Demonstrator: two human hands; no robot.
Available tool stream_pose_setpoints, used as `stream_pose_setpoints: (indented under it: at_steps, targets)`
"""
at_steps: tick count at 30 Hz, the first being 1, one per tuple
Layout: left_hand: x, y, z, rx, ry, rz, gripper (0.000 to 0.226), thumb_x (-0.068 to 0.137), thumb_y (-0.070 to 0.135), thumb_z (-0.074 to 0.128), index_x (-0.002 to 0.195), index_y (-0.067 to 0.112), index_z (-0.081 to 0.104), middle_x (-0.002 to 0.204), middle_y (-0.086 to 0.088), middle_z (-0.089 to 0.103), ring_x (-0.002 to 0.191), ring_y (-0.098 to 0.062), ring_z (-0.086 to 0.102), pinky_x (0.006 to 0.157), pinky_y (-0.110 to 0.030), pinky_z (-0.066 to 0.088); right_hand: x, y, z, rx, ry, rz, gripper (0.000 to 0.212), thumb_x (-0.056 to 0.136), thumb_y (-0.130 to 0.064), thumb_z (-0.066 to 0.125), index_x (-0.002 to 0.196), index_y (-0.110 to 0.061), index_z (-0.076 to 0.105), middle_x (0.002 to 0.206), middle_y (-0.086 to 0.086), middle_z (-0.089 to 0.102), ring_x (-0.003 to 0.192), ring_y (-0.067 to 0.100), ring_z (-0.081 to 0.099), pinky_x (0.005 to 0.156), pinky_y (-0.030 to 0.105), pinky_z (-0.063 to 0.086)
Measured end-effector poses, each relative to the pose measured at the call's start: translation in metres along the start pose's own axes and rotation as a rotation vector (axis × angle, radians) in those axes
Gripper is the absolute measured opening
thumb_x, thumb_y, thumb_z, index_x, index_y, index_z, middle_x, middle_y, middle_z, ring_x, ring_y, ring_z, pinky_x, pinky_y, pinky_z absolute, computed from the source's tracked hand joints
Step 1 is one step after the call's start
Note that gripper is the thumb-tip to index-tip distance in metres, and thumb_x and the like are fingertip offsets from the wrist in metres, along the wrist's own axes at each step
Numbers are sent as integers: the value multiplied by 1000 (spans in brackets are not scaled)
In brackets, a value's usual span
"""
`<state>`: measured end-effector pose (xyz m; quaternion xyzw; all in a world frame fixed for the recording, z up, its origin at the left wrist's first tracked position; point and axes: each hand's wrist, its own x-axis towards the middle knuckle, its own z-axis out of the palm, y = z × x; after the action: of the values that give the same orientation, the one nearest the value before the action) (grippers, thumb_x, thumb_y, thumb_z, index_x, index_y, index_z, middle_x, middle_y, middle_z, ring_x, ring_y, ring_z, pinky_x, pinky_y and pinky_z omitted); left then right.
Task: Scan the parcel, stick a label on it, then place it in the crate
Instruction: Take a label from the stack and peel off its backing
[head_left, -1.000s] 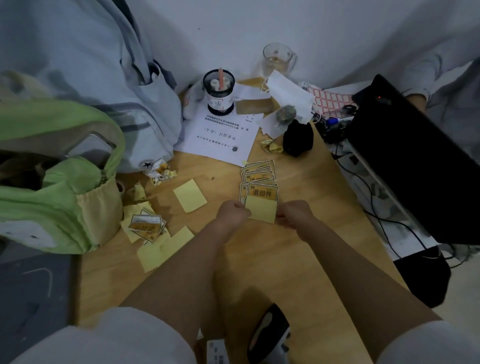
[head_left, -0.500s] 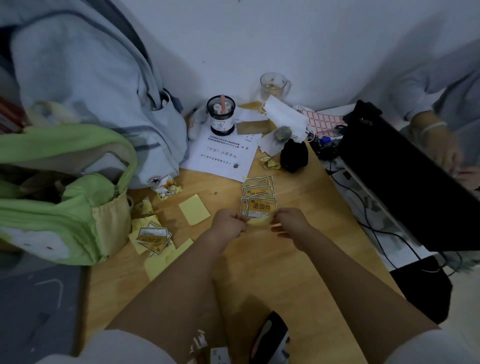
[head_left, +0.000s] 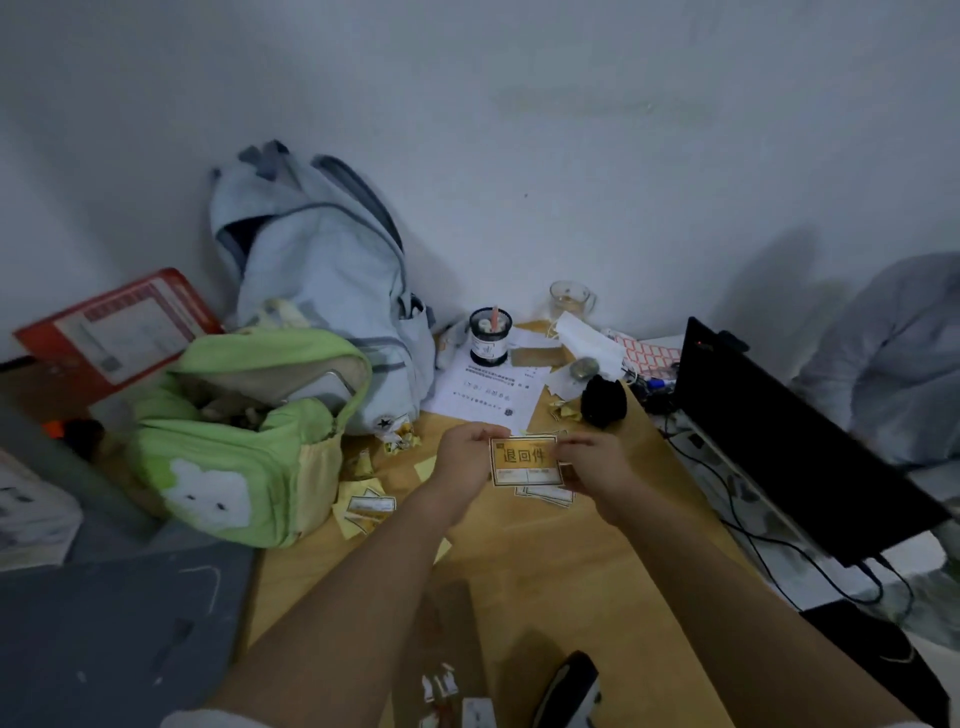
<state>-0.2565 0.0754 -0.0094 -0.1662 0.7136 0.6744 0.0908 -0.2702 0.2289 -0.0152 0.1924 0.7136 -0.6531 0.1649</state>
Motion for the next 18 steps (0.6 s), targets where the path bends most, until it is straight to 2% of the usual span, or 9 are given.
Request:
stream_pose_setpoints:
  at_steps: [2, 4, 6, 10, 13, 17, 18]
  targets:
    - [-13, 12, -8, -18, 6, 19, 29, 92, 0, 37, 97, 7, 65, 92, -16, 64, 79, -29, 59, 66, -33, 49, -16, -9, 4, -2, 28, -75, 18, 89, -2, 61, 77, -15, 64, 84, 8, 66, 70, 21, 62, 60, 29, 52]
    - [-26, 22, -17, 11, 1, 67, 22, 92, 4, 47, 105, 10, 64, 104, -17, 65, 90, -31, 62, 77, -40, 52, -31, -19, 10, -10, 27, -131, 20, 88, -4, 62, 78, -21, 66, 89, 8, 65, 78, 23, 61, 62, 30, 51]
    - [-38, 32, -25, 68, -5, 126, 25, 87, 1, 55, 109, 10, 63, 109, -13, 64, 92, -27, 63, 83, -40, 54, -45, -29, 17, 2, 19, -176, 22, 88, -4, 63, 80, -23, 67, 92, 8, 66, 81, 22, 62, 65, 31, 52]
    - [-64, 55, -40, 44, 50, 217, 24, 85, -3, 56, 97, 18, 60, 114, -13, 63, 93, -25, 61, 80, -37, 53, -75, -52, 28, 121, -44, -224, 12, 92, -10, 57, 92, -12, 69, 88, 11, 70, 76, 23, 64, 67, 31, 51]
    - [-84, 73, -52, -9, 109, 298, 24, 86, -3, 54, 99, 17, 58, 110, -11, 63, 94, -25, 61, 72, -28, 50, -95, -67, 34, 187, -205, -196, 23, 98, -22, 47, 101, -8, 65, 91, 13, 69, 80, 25, 63, 72, 32, 50]
    - [-109, 90, -70, -88, 128, 396, 23, 88, -6, 52, 100, 13, 58, 91, 1, 62, 80, -16, 61, 57, -17, 54, -120, -84, 40, 285, -433, -213, 29, 99, -24, 43, 89, -11, 66, 81, 10, 72, 78, 25, 61, 73, 33, 46]
    - [-113, 94, -74, -98, 135, 419, 24, 88, -6, 53, 98, 14, 59, 88, 2, 62, 78, -15, 61, 58, -17, 55, -126, -87, 41, 314, -473, -219, 29, 99, -24, 42, 90, -11, 67, 81, 9, 72, 78, 24, 60, 73, 33, 46]
